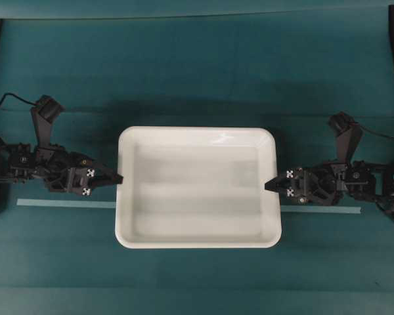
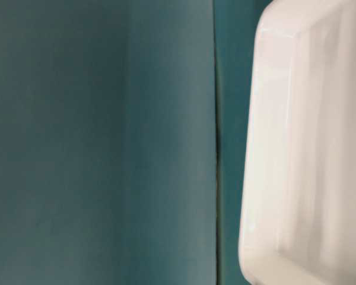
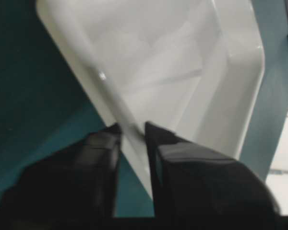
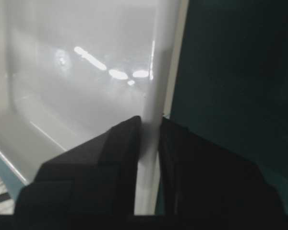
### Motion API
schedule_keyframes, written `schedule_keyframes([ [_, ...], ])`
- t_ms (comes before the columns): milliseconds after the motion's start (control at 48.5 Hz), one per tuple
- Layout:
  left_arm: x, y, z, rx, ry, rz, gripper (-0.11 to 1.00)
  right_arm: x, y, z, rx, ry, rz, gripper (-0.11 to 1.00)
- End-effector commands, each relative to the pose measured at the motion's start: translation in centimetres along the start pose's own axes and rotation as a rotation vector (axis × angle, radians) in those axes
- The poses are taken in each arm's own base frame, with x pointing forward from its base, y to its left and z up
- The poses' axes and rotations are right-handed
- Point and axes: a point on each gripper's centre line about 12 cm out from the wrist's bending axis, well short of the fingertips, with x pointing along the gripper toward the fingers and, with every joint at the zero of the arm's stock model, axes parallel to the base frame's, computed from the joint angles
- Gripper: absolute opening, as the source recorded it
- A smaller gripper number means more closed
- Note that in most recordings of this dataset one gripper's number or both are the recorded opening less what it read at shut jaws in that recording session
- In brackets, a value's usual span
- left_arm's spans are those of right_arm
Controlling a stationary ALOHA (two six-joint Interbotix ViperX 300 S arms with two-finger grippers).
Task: Lift the white case with both hands.
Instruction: 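Close left and right grippers on the tray's left and right rims, then lift the gripped white tray upward with both grippers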
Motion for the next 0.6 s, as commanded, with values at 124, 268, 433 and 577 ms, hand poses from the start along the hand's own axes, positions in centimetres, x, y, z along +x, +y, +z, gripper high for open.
schedule_keyframes([
  [124,0.5,0.1,-0.1,0.015,0.016,0.026,0.11,0.8,1.0,0.0,0.0,0.002,0.011,0.12],
  [268,0.5,0.3,-0.2,0.014,0.025,0.046,0.11,0.7,1.6,0.0,0.006,0.001,0.029,0.12],
  [433,0.7,-0.7,0.3,0.008,0.014,0.021,0.11,-0.1,3.1,0.3,0.022,-0.002,0.088,0.12],
  [577,0.6,-2.7,1.2,-0.003,-0.006,-0.018,0.11,-1.3,4.7,0.4,0.038,0.019,0.114,0.12],
])
